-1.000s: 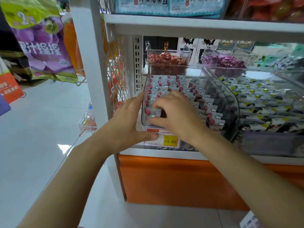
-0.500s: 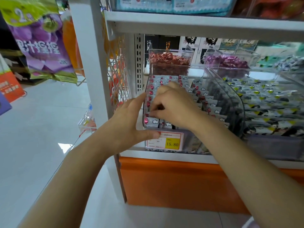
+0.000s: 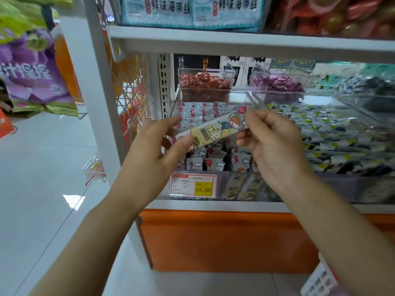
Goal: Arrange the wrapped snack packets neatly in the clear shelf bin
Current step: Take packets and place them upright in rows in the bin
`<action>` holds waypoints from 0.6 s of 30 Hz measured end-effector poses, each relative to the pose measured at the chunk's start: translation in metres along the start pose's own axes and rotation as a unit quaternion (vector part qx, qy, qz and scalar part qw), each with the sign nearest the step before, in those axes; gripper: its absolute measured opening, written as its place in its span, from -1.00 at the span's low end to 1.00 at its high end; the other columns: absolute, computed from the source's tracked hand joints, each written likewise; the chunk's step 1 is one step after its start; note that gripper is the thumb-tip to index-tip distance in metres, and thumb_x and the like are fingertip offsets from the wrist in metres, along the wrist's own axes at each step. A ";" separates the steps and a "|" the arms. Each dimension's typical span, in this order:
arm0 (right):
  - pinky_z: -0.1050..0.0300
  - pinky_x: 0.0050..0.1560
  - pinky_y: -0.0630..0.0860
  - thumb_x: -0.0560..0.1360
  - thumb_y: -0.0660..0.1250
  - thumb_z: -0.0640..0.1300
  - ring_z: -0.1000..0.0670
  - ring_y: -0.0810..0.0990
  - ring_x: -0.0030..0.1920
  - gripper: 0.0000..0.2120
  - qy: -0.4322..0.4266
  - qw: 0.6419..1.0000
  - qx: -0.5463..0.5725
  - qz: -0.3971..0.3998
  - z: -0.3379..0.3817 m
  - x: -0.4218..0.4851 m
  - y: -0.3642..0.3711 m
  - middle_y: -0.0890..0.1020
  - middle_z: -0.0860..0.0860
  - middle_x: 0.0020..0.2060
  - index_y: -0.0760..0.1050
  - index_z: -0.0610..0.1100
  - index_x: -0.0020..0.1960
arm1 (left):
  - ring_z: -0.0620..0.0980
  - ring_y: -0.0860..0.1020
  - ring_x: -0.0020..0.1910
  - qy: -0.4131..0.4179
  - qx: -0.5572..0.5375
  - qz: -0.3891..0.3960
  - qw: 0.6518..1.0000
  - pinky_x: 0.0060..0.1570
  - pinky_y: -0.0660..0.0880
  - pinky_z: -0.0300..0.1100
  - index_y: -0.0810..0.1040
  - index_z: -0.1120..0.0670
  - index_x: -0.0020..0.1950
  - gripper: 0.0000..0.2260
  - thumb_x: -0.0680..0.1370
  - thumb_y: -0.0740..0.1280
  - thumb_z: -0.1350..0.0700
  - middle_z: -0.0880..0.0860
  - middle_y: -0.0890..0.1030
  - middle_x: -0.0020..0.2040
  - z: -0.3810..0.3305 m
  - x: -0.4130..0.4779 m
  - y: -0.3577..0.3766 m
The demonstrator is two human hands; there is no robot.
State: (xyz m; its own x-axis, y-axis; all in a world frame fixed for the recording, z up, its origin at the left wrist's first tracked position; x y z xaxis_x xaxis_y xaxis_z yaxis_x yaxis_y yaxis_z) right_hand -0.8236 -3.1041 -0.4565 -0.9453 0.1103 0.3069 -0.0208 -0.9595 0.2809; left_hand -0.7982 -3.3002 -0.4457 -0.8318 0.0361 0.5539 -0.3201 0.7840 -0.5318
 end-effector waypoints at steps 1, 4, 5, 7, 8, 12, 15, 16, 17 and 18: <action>0.29 -0.36 0.52 0.53 0.24 -0.28 0.10 0.57 -0.40 -0.86 0.025 0.999 0.034 -0.005 -0.004 -0.003 -0.005 0.58 0.02 -0.36 0.54 -0.20 -0.16 | -0.34 0.49 -0.13 -0.010 -0.026 0.009 1.000 -0.20 0.38 -0.54 0.44 0.00 0.33 -0.59 0.51 0.21 -0.10 -0.15 0.49 -0.08 -0.001 -0.001 0.005; 0.29 -0.38 0.53 0.52 0.25 -0.29 0.09 0.59 -0.41 -0.86 0.074 0.994 0.084 -0.014 -0.011 -0.010 -0.015 0.58 -0.04 -0.35 0.54 -0.22 -0.18 | -0.23 0.53 -0.37 -0.041 -0.126 0.043 0.990 -0.39 0.43 -0.43 0.54 0.05 0.12 -0.81 0.55 0.25 0.06 0.02 0.56 -0.30 -0.004 -0.003 0.018; 0.28 -0.40 0.53 0.49 0.27 -0.26 0.08 0.59 -0.42 -0.89 0.088 0.993 0.080 -0.008 -0.012 -0.011 -0.017 0.60 -0.04 -0.37 0.54 -0.22 -0.18 | -0.21 0.54 -0.38 -0.060 -0.169 0.050 0.983 -0.41 0.45 -0.39 0.55 0.08 0.10 -0.83 0.55 0.27 0.09 0.10 0.58 -0.29 -0.002 -0.004 0.022; 0.28 -0.46 0.50 0.40 0.34 -0.17 0.08 0.57 -0.45 -0.91 0.117 0.991 0.056 0.014 -0.015 -0.013 -0.019 0.62 -0.02 -0.41 0.55 -0.20 -0.20 | -0.13 0.58 -0.33 -0.099 -0.239 0.062 0.964 -0.39 0.49 -0.32 0.56 0.08 0.10 -0.77 0.49 0.31 0.05 0.16 0.60 -0.22 0.002 -0.006 0.028; 0.28 -0.49 0.48 0.35 0.35 -0.13 0.08 0.55 -0.47 -0.89 0.129 0.991 0.038 0.024 -0.016 -0.014 -0.020 0.62 0.00 -0.42 0.56 -0.18 -0.24 | -0.11 0.58 -0.31 -0.117 -0.264 0.063 0.955 -0.39 0.49 -0.30 0.57 0.07 0.09 -0.73 0.44 0.33 0.01 0.15 0.61 -0.22 0.005 -0.007 0.031; 0.29 -0.58 0.38 0.30 0.37 -0.09 0.09 0.45 -0.53 -0.89 0.152 0.988 -0.014 0.018 -0.021 -0.015 -0.028 0.54 0.01 -0.43 0.55 -0.11 -0.36 | -0.10 0.54 -0.37 -0.175 -0.357 0.051 0.916 -0.41 0.48 -0.31 0.59 0.09 -0.06 -0.74 0.35 0.34 -0.03 0.08 0.56 -0.27 0.013 -0.009 0.038; 0.29 -0.62 0.29 0.33 0.37 -0.10 0.11 0.38 -0.57 -0.88 0.169 0.986 0.007 0.009 -0.026 -0.014 -0.030 0.46 0.01 -0.48 0.51 -0.13 -0.32 | -0.12 0.49 -0.44 -0.206 -0.398 0.043 0.893 -0.46 0.47 -0.32 0.56 0.12 -0.06 -0.74 0.37 0.33 -0.02 0.11 0.51 -0.24 0.016 -0.010 0.041; 0.30 -0.63 0.28 0.37 0.36 -0.12 0.12 0.36 -0.59 -0.88 0.179 0.984 0.018 0.007 -0.029 -0.014 -0.030 0.45 0.02 -0.51 0.50 -0.14 -0.31 | -0.14 0.47 -0.45 -0.217 -0.415 0.041 0.883 -0.49 0.46 -0.33 0.55 0.13 -0.07 -0.76 0.39 0.32 0.00 0.09 0.52 -0.25 0.017 -0.011 0.042; 0.31 -0.64 0.27 0.40 0.35 -0.14 0.12 0.35 -0.60 -0.87 0.191 0.981 0.031 0.006 -0.031 -0.014 -0.030 0.44 0.02 -0.54 0.48 -0.15 -0.29 | -0.15 0.45 -0.48 -0.227 -0.432 0.037 0.872 -0.52 0.44 -0.35 0.54 0.12 -0.10 -0.81 0.40 0.32 0.03 0.05 0.52 -0.30 0.018 -0.011 0.042; 0.33 -0.66 0.26 0.39 0.35 -0.15 0.13 0.35 -0.62 -0.88 0.206 0.977 0.048 0.007 -0.034 -0.015 -0.029 0.44 0.02 -0.56 0.46 -0.17 -0.27 | -0.16 0.44 -0.51 -0.237 -0.445 0.033 0.863 -0.55 0.42 -0.37 0.53 0.11 -0.15 -0.86 0.40 0.31 0.06 0.01 0.50 -0.36 0.020 -0.011 0.042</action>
State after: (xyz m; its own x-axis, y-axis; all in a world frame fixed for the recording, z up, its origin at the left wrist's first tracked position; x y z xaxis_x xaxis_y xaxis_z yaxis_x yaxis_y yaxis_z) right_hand -0.8198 -3.0866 -0.4999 -0.9965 -0.0361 -0.0759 0.0055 -0.9294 0.3690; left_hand -0.8112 -3.2795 -0.4872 -0.9945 0.0067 0.1042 0.0344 0.9630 0.2672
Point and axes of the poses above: each hand's wrist, its own x-axis towards the middle knuckle, its own y-axis out of the palm, z = x × y, the point moved 10 cm from there along x, towards the middle knuckle
